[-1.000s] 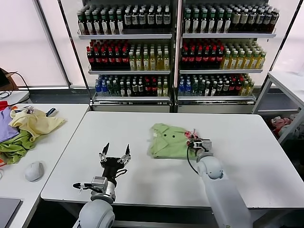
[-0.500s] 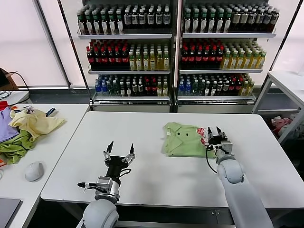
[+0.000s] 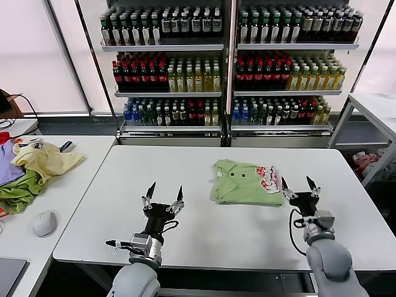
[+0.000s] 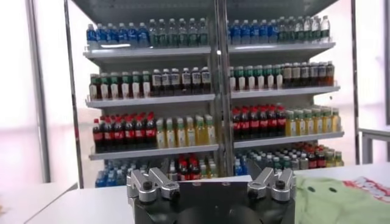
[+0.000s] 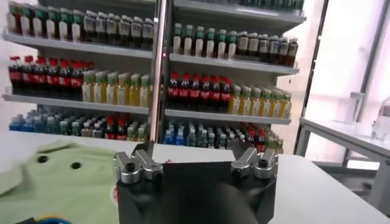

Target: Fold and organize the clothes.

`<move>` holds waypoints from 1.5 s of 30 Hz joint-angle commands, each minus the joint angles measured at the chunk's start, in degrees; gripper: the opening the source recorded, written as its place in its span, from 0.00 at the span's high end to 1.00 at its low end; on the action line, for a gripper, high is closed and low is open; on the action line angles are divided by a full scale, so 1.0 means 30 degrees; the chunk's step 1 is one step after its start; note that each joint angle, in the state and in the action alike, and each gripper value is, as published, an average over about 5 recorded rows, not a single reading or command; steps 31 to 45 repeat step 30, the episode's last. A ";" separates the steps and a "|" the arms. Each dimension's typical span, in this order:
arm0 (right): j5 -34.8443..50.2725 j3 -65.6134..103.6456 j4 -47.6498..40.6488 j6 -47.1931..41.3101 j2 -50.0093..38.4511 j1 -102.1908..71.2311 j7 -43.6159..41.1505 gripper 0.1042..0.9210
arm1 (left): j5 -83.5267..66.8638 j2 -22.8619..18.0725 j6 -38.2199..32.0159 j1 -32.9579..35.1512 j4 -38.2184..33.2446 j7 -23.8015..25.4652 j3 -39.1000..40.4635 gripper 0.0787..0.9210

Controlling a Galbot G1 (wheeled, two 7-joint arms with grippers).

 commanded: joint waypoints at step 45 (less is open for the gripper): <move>-0.1689 0.1801 0.5913 0.2213 0.1035 -0.6913 -0.0125 0.12 | 0.1175 -0.0543 -0.0261 0.1320 -0.1259 0.1018 0.0124 0.12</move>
